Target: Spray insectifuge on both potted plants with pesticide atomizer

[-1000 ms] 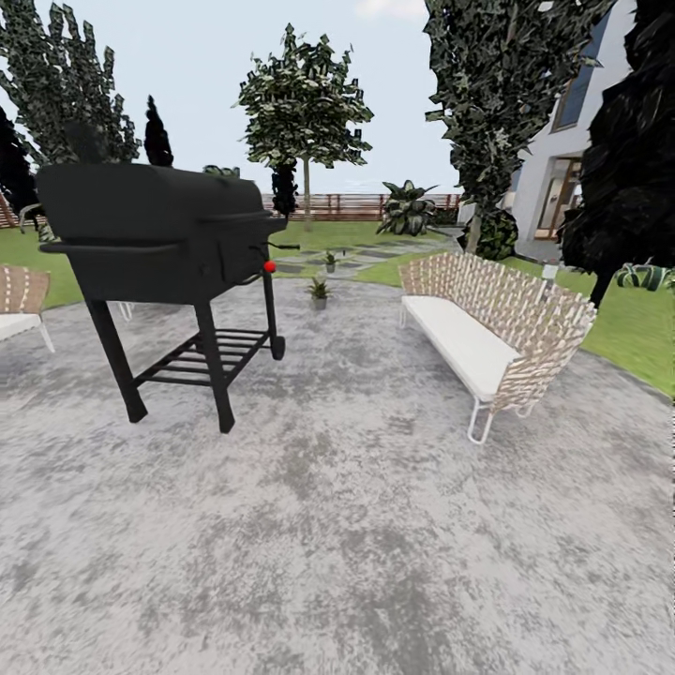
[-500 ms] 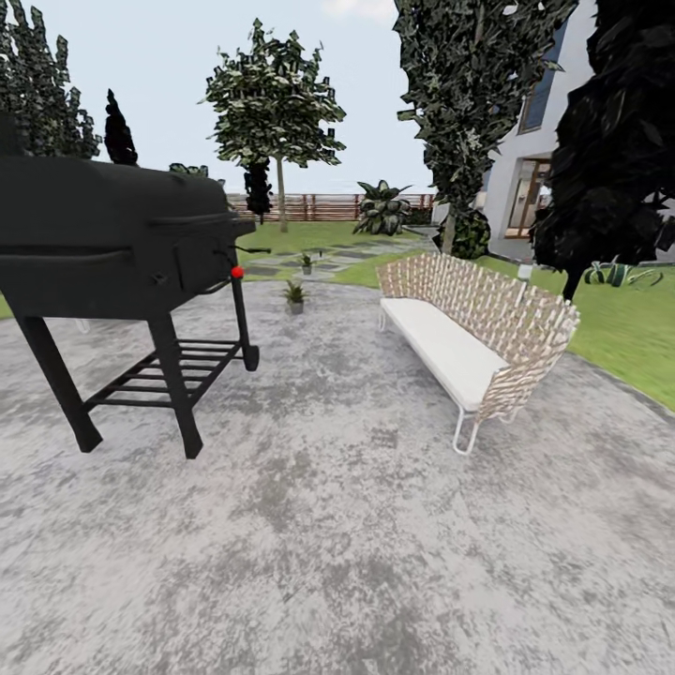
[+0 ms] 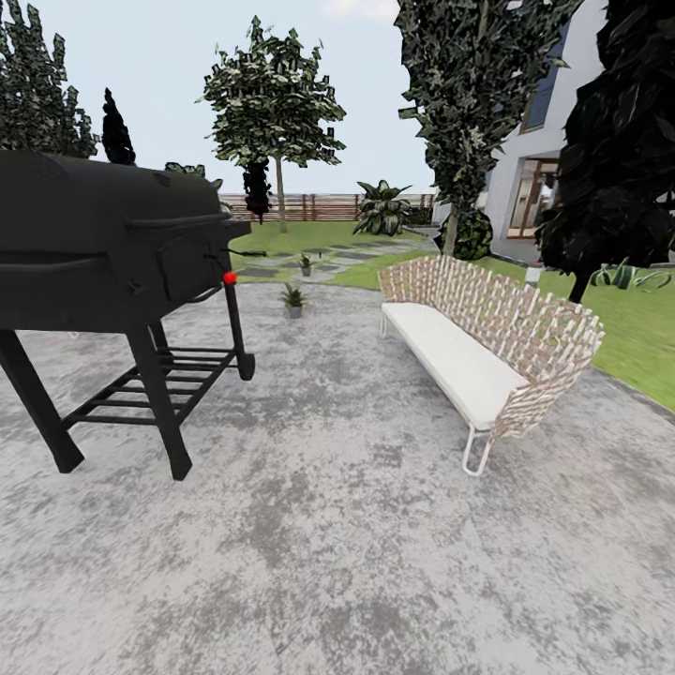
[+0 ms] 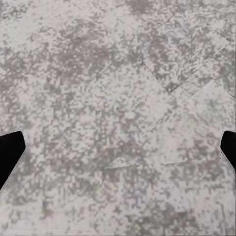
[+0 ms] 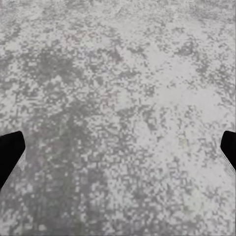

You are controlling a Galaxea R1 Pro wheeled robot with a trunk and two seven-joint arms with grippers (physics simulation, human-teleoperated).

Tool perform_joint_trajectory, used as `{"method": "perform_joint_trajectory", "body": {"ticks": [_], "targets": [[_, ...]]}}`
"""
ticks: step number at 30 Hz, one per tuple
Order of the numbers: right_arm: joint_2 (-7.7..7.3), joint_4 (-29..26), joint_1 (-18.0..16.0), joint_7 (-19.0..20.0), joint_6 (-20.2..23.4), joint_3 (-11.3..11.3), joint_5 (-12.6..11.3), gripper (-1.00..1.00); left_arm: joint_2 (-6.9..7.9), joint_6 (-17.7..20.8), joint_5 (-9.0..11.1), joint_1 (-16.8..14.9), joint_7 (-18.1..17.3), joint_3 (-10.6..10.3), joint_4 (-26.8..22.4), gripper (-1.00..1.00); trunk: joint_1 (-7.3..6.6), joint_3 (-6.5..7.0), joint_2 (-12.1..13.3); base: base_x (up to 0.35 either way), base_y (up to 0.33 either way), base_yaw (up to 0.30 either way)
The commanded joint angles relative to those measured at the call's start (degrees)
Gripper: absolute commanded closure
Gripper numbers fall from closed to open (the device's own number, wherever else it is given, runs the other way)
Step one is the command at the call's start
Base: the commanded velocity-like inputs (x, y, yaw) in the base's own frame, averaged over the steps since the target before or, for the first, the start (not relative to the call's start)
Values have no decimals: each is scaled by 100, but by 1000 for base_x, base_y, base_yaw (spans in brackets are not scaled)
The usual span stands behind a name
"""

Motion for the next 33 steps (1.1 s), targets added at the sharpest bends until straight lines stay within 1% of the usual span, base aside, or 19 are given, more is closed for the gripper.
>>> {"method": "perform_joint_trajectory", "body": {"ticks": [1, 33], "targets": [[1, 3, -3, -1, -18, -1, 0, -100, 1, -19, 2, -3, -5, 1, 3, -100, 3, -5, -2, 339, 0, 0], [5, 3, -3, -1, -18, 1, 0, -100, 1, -19, -2, -3, -5, -18, 7, -100, 3, -5, -2, 339, 0, 0]]}}
